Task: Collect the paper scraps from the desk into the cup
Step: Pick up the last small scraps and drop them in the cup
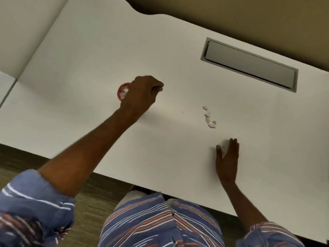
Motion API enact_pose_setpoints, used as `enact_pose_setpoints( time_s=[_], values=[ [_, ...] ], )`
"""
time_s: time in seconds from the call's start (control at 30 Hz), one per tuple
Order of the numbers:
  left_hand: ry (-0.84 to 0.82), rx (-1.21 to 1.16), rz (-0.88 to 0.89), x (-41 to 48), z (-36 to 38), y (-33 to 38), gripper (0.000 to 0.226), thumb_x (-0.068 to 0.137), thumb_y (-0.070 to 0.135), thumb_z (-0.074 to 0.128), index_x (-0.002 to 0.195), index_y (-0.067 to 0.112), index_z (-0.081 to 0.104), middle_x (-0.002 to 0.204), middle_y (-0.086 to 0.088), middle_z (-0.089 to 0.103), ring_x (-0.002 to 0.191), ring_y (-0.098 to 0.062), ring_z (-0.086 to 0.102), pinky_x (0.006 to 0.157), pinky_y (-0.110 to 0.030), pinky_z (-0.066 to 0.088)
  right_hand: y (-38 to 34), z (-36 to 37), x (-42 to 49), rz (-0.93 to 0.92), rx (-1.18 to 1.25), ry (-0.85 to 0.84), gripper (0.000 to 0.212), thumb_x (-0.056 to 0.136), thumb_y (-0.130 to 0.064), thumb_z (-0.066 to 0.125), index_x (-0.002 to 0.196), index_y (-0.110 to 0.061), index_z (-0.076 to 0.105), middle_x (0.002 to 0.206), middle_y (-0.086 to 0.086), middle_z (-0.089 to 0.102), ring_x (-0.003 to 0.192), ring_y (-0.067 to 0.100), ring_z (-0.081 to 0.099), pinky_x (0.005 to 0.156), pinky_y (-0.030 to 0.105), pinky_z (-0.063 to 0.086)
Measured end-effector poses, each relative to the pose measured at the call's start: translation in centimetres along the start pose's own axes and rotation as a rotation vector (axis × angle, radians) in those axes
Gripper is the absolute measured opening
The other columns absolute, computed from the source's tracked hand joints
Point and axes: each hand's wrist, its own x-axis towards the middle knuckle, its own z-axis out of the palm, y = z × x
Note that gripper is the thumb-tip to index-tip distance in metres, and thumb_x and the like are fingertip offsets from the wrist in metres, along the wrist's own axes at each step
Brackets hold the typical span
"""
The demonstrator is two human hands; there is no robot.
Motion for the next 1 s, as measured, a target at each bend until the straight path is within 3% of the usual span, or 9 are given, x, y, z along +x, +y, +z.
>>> enact_pose_setpoints(
  time_s=[0.1, 0.2, 0.3, 0.4, 0.5, 0.6, 0.7, 0.87, 1.0],
  values=[
    [-0.131, -0.12, -0.036, -1.0, 4.4, 0.4, 0.021, 0.091, 0.016, 0.066, 0.108, 0.011, 0.076, 0.107, -0.006, 0.075, 0.101, -0.017, 0.07, 0.094, -0.027, 0.054, 0.9, 1.0, -3.1, -0.02, -0.135, -0.073, 0.071, 0.1, -0.033, 0.05, 0.155, -0.002, 0.018, 0.164, 0.015, 0.018, 0.153, 0.03, 0.015, 0.125, 0.049, 0.018],
    [-0.231, -0.112, -0.054, -2.4, 9.0, 0.3, 0.027, 0.093, 0.011, 0.061, 0.118, 0.009, 0.071, 0.115, -0.008, 0.072, 0.109, -0.021, 0.067, 0.1, -0.03, 0.05, -0.9, 2.3, -3.5, -0.001, -0.171, -0.099, 0.072, 0.103, -0.037, 0.043, 0.156, -0.002, 0.011, 0.165, 0.015, 0.01, 0.154, 0.03, 0.009, 0.126, 0.047, 0.013],
    [-0.405, -0.01, -0.002, -3.3, 13.4, 0.3, 0.042, 0.096, 0.012, 0.058, 0.138, 0.009, 0.054, 0.141, -0.011, 0.053, 0.132, -0.026, 0.047, 0.112, -0.027, 0.032, -3.2, 3.3, -1.8, -0.006, -0.139, -0.093, 0.07, 0.104, -0.037, 0.037, 0.156, -0.001, 0.007, 0.166, 0.016, 0.007, 0.155, 0.028, 0.007, 0.127, 0.044, 0.009],
    [-0.527, 0.079, 0.01, -3.0, 17.1, 0.7, 0.058, 0.097, 0.016, 0.055, 0.151, 0.011, 0.033, 0.159, -0.009, 0.027, 0.147, -0.027, 0.021, 0.121, -0.032, 0.021, -4.7, 4.0, 1.5, -0.003, -0.131, -0.061, 0.066, 0.106, -0.034, 0.032, 0.156, -0.001, 0.004, 0.166, 0.015, 0.004, 0.155, 0.027, 0.005, 0.127, 0.042, 0.01],
    [-0.566, 0.186, 0.079, -2.6, 19.7, 1.5, 0.062, 0.1, 0.014, 0.05, 0.155, 0.01, 0.022, 0.164, -0.01, 0.013, 0.152, -0.029, 0.006, 0.124, -0.038, 0.017, -5.5, 4.7, 4.8, -0.035, -0.173, -0.05, 0.059, 0.107, -0.021, 0.027, 0.156, 0.0, 0.003, 0.166, 0.015, 0.002, 0.155, 0.026, 0.003, 0.127, 0.042, 0.012],
    [-0.546, 0.165, 0.171, -1.9, 21.2, 2.3, 0.064, 0.099, 0.005, 0.046, 0.156, 0.014, 0.017, 0.165, -0.008, 0.008, 0.153, -0.029, 0.005, 0.123, -0.039, 0.022, -5.9, 4.7, 6.9, -0.164, -0.175, -0.08, 0.064, 0.097, 0.003, 0.027, 0.156, -0.002, 0.004, 0.166, 0.016, 0.002, 0.155, 0.027, 0.002, 0.128, 0.041, 0.01],
    [-0.533, 0.147, 0.296, -1.0, 22.0, 3.1, 0.068, 0.097, 0.0, 0.045, 0.156, 0.024, 0.018, 0.165, -0.003, 0.007, 0.153, -0.027, 0.006, 0.116, -0.035, 0.029, -5.6, 3.8, 7.0, -0.343, -0.128, -0.176, 0.067, 0.093, 0.011, 0.031, 0.156, -0.004, 0.013, 0.166, 0.015, 0.009, 0.155, 0.027, 0.006, 0.128, 0.041, 0.011],
    [-0.6, 0.267, 0.543, -0.7, 22.7, 2.8, 0.052, 0.103, 0.016, 0.042, 0.152, 0.029, 0.031, 0.164, -0.002, 0.018, 0.152, -0.025, 0.014, 0.123, -0.04, 0.02, -3.4, 1.7, 6.9, -0.45, -0.07, -0.309, 0.052, 0.105, -0.013, 0.036, 0.156, -0.016, 0.025, 0.165, 0.0, 0.021, 0.153, 0.013, 0.018, 0.125, 0.029, 0.019],
    [-0.568, 0.258, 0.529, -1.2, 22.0, 2.3, 0.036, 0.102, 0.031, 0.048, 0.137, 0.024, 0.057, 0.152, 0.0, 0.044, 0.146, -0.022, 0.033, 0.106, -0.038, 0.043, -1.2, 0.1, 6.6, -0.534, -0.106, -0.225, 0.046, 0.103, -0.019, 0.05, 0.147, -0.009, 0.044, 0.153, 0.01, 0.044, 0.143, 0.022, 0.043, 0.114, 0.035, 0.043]
  ],
)
